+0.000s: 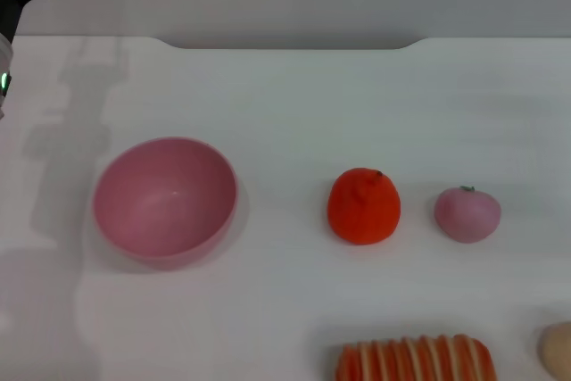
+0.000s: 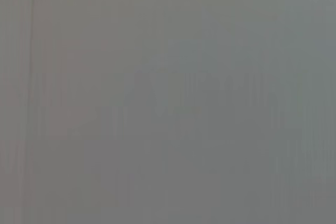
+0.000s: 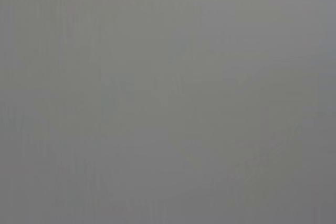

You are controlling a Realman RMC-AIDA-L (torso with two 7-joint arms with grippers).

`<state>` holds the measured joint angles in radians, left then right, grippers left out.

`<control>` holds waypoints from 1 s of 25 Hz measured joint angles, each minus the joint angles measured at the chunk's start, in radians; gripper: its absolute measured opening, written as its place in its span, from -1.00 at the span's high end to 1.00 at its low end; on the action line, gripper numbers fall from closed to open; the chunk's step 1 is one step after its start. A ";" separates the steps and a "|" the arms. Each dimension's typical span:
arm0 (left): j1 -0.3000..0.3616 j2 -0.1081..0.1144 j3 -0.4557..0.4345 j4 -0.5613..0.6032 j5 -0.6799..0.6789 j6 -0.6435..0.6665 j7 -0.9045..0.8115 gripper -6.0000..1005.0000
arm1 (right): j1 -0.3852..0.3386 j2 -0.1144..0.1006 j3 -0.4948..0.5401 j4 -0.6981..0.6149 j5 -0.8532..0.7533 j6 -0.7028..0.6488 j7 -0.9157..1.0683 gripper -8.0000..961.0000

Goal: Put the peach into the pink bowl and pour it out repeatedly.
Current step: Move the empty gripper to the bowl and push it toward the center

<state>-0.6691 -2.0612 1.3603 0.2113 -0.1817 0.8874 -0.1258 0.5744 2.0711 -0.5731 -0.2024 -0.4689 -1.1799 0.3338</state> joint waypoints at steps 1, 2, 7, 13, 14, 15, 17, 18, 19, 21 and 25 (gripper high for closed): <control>0.001 0.000 0.002 0.002 0.002 0.001 0.000 -0.05 | 0.002 0.000 0.000 0.000 0.000 0.002 0.000 -0.06; 0.003 0.000 0.004 0.005 0.002 0.003 0.000 -0.06 | 0.003 -0.001 0.002 0.000 0.000 0.004 0.000 -0.06; 0.007 0.000 0.005 0.010 0.003 0.010 0.000 -0.06 | 0.006 -0.001 0.007 0.000 0.000 0.008 0.002 -0.06; 0.018 -0.005 0.005 0.011 -0.004 0.020 0.000 -0.06 | -0.015 -0.004 0.010 -0.006 0.000 0.009 0.000 -0.06; 0.021 -0.005 0.005 0.011 -0.004 0.028 0.000 -0.06 | -0.020 -0.004 0.011 -0.008 0.000 0.009 0.000 -0.06; 0.025 -0.005 0.005 0.011 -0.005 0.037 -0.001 -0.06 | -0.024 -0.005 0.011 -0.009 0.001 0.009 0.000 -0.06; 0.032 -0.005 0.005 0.010 -0.005 0.060 -0.003 -0.06 | -0.031 -0.005 0.012 -0.012 0.001 0.007 -0.001 -0.06; 0.035 -0.005 0.005 0.010 -0.005 0.074 -0.005 -0.06 | -0.034 -0.005 0.012 -0.013 0.001 0.003 -0.001 -0.06; 0.038 -0.005 0.005 0.010 -0.005 0.085 -0.007 -0.06 | -0.036 -0.005 0.012 -0.015 0.001 -0.003 -0.001 -0.06; 0.041 -0.004 0.005 0.010 -0.001 0.106 -0.012 -0.06 | -0.038 -0.005 0.012 -0.017 0.001 -0.011 -0.001 -0.06; 0.043 -0.005 0.012 0.012 0.003 0.116 -0.010 -0.06 | -0.036 -0.002 0.012 -0.014 0.001 -0.015 -0.001 -0.06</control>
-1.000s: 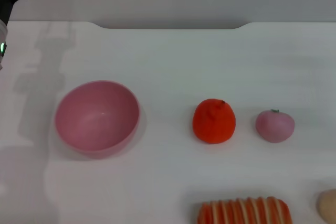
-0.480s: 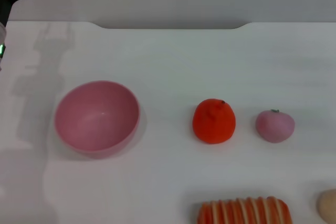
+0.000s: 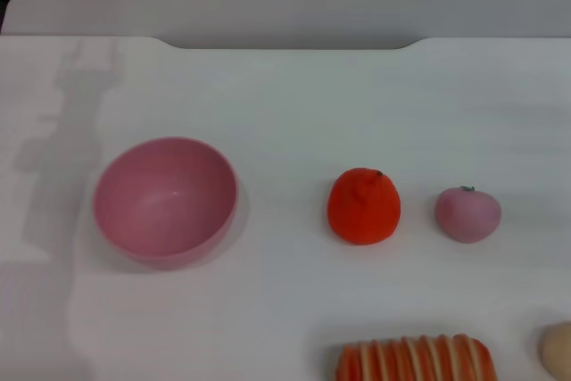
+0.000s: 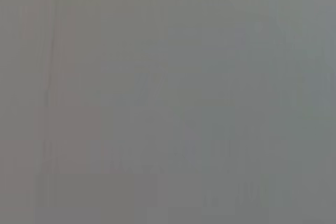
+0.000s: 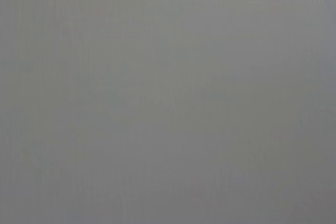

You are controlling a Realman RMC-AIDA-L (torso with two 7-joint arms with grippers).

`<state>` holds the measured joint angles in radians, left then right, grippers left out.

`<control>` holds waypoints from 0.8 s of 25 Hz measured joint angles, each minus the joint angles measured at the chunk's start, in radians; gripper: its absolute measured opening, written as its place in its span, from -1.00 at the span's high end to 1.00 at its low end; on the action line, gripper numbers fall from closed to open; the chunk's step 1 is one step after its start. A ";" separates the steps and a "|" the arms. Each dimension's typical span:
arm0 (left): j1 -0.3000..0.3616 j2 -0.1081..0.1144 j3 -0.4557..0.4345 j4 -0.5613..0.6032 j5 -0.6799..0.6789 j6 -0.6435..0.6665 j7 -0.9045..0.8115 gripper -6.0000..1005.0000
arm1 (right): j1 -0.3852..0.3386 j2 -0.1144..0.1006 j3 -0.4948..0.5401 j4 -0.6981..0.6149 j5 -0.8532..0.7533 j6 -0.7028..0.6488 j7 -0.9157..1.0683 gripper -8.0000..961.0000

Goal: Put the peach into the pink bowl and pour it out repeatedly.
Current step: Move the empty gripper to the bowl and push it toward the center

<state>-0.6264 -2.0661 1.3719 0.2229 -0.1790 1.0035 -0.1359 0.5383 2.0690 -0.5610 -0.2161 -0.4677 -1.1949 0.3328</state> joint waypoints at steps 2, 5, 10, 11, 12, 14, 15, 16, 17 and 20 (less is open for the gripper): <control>-0.004 0.000 0.009 -0.003 0.001 0.000 0.003 -0.06 | 0.007 0.002 0.000 0.005 0.000 0.001 0.000 -0.06; -0.006 0.001 0.014 0.000 0.001 0.002 0.003 -0.06 | 0.018 0.002 -0.001 0.015 0.000 0.006 -0.001 -0.06; -0.006 0.000 0.015 0.003 -0.002 0.014 0.004 -0.06 | 0.030 0.000 -0.001 0.027 0.000 0.009 -0.001 -0.06; -0.006 0.000 0.015 0.003 -0.002 0.014 0.004 -0.06 | 0.030 0.000 -0.001 0.026 0.000 0.009 -0.001 -0.06; -0.006 0.000 0.015 0.003 -0.002 0.014 0.004 -0.06 | 0.030 0.000 -0.001 0.026 0.000 0.010 -0.002 -0.06; -0.003 -0.001 0.013 0.003 -0.003 0.018 0.005 -0.06 | 0.031 0.001 0.000 0.027 0.004 0.009 -0.002 -0.06; -0.003 -0.001 0.013 0.003 -0.003 0.018 0.005 -0.06 | 0.031 0.002 0.000 0.028 0.007 0.009 -0.002 -0.06; -0.001 -0.001 0.010 0.003 -0.005 0.020 0.005 -0.06 | 0.031 0.002 0.000 0.030 0.010 0.008 -0.002 -0.06; 0.001 -0.001 0.006 0.000 -0.007 0.022 0.006 -0.06 | 0.031 0.003 0.000 0.031 0.012 0.006 -0.002 -0.06; 0.002 0.001 0.005 -0.004 -0.008 0.019 0.007 -0.06 | 0.031 0.003 0.000 0.036 0.012 0.007 -0.001 -0.06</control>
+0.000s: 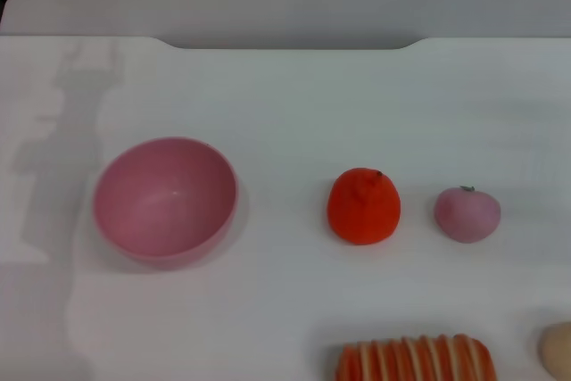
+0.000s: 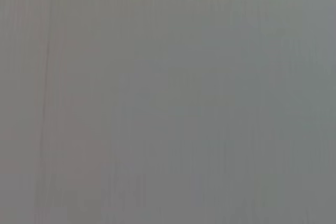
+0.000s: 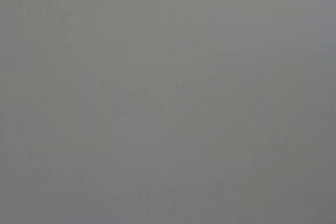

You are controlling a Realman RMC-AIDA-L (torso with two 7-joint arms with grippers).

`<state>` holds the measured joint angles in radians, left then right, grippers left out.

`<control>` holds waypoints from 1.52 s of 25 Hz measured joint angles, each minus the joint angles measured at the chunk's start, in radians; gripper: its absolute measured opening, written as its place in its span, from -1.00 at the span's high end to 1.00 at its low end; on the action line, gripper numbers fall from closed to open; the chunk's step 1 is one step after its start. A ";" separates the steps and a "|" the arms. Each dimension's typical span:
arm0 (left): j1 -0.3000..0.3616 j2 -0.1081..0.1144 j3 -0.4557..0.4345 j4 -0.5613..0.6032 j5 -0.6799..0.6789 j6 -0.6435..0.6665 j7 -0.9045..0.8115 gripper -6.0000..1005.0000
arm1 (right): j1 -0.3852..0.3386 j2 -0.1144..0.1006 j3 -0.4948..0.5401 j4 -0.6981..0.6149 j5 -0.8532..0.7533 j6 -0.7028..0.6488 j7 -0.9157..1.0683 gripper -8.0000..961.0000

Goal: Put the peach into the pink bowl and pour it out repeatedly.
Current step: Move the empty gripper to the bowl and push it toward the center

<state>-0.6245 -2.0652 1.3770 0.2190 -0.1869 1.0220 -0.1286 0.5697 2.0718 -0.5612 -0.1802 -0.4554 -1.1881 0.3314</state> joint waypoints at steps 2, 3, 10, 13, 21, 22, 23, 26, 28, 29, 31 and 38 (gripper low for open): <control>0.000 0.002 -0.004 0.002 -0.002 -0.002 -0.004 -0.06 | 0.001 0.000 0.000 0.007 0.000 0.001 0.005 -0.06; -0.003 0.002 -0.014 0.002 -0.004 -0.004 -0.009 -0.06 | 0.003 0.000 0.000 0.010 0.000 0.002 0.007 -0.06; -0.017 0.030 0.053 0.098 0.041 -0.087 -0.147 -0.05 | 0.022 0.000 -0.003 0.045 0.000 0.014 0.010 -0.06; -0.012 0.080 0.109 0.204 0.140 -0.199 -0.346 -0.05 | 0.022 0.000 -0.010 0.046 0.000 0.017 0.012 -0.06; -0.047 0.236 0.079 0.438 0.835 -0.188 -1.257 -0.04 | -0.021 0.000 -0.002 0.049 0.000 0.018 0.039 -0.06; -0.054 0.250 0.048 0.470 0.966 -0.139 -1.387 -0.04 | -0.024 -0.001 -0.001 0.049 0.000 0.018 0.039 -0.06; -0.059 0.258 0.019 0.488 1.056 -0.097 -1.466 -0.04 | -0.029 -0.001 -0.001 0.048 0.000 0.020 0.040 -0.06; -0.086 0.269 -0.124 0.560 1.426 0.109 -1.758 -0.03 | -0.036 -0.002 0.000 0.044 0.000 0.036 0.046 -0.06; -0.106 0.270 -0.193 0.614 1.636 0.217 -1.912 -0.03 | -0.034 -0.004 -0.003 0.039 -0.002 0.056 0.051 -0.06; -0.113 0.268 -0.213 0.641 1.733 0.262 -1.979 -0.03 | -0.033 -0.005 -0.006 0.036 -0.004 0.068 0.052 -0.06; -0.119 0.256 -0.232 0.719 1.932 0.339 -2.119 -0.03 | -0.027 -0.005 -0.011 0.028 -0.007 0.087 0.052 -0.06; -0.101 0.179 -0.260 0.927 2.445 0.488 -2.395 -0.02 | -0.021 -0.007 -0.012 0.018 -0.008 0.101 0.042 -0.06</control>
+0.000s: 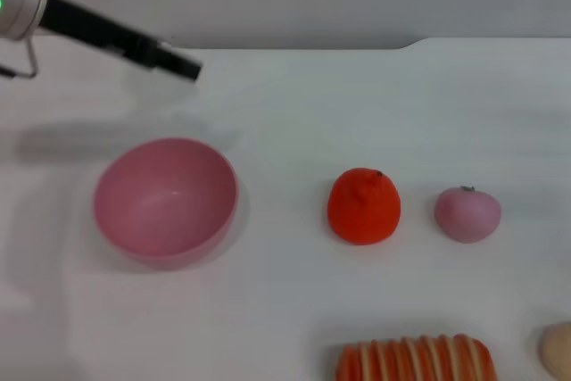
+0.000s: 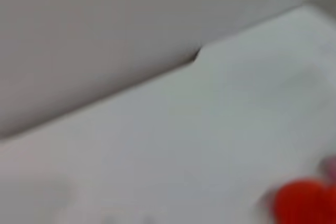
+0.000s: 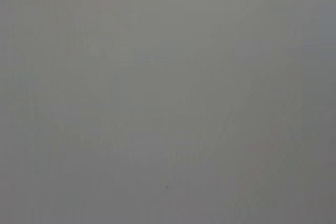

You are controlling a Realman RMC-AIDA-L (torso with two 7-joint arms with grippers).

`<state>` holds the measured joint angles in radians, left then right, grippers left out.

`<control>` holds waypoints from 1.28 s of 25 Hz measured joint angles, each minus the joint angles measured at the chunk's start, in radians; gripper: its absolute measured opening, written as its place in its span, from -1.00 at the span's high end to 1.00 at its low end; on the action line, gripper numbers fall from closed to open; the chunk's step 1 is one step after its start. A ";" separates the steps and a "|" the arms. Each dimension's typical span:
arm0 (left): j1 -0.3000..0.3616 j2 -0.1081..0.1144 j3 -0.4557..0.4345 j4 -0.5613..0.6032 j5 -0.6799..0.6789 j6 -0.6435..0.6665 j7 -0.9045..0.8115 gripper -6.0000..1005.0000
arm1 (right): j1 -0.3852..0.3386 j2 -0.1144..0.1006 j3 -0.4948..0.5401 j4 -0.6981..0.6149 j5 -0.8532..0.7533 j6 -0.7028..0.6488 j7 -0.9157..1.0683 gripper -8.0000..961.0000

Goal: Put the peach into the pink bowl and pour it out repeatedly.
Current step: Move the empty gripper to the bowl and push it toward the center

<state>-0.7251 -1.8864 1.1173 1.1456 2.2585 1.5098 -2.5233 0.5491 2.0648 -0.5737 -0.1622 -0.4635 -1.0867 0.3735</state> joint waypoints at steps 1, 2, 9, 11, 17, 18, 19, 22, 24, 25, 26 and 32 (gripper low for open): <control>0.001 -0.007 -0.001 0.013 0.029 0.013 -0.012 -0.02 | 0.000 0.000 0.000 0.000 0.000 0.001 0.000 -0.06; 0.002 -0.016 -0.001 0.031 0.071 0.038 -0.029 -0.02 | 0.000 0.000 0.000 0.000 0.000 0.002 0.000 -0.06; 0.003 -0.070 -0.001 0.123 0.268 0.105 -0.093 -0.01 | 0.000 0.000 0.000 0.001 -0.001 0.004 0.000 -0.06; 0.000 -0.097 0.000 0.138 0.354 0.108 -0.104 -0.01 | -0.002 0.001 0.000 0.003 -0.001 0.004 0.002 -0.06; -0.006 -0.128 0.000 0.124 0.460 0.094 -0.105 0.00 | -0.008 0.005 -0.001 0.010 -0.001 -0.002 0.005 -0.06; -0.006 -0.130 0.001 0.120 0.467 0.093 -0.105 0.00 | -0.008 0.006 -0.001 0.012 -0.001 -0.002 0.005 -0.06; -0.006 -0.131 0.003 0.117 0.470 0.092 -0.105 0.00 | -0.008 0.006 -0.001 0.013 -0.001 -0.003 0.006 -0.06; -0.006 -0.136 0.006 0.095 0.501 0.084 -0.108 0.00 | -0.009 0.006 -0.002 0.017 -0.001 -0.005 0.007 -0.06; -0.006 -0.140 0.004 0.077 0.515 0.076 -0.109 0.01 | -0.008 0.006 -0.005 0.019 -0.001 -0.005 0.007 -0.06; -0.006 -0.142 0.004 0.071 0.518 0.073 -0.109 0.01 | -0.007 0.006 -0.007 0.019 -0.001 -0.005 0.007 -0.06; -0.006 -0.143 0.004 0.067 0.519 0.070 -0.109 0.01 | -0.006 0.006 -0.009 0.020 -0.001 -0.005 0.007 -0.06; 0.000 -0.150 0.008 0.034 0.524 0.048 -0.110 0.02 | 0.000 0.005 -0.011 0.020 -0.001 -0.006 0.007 -0.06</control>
<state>-0.7254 -2.0369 1.1250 1.1794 2.7825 1.5581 -2.6328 0.5487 2.0699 -0.5852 -0.1424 -0.4649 -1.0922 0.3809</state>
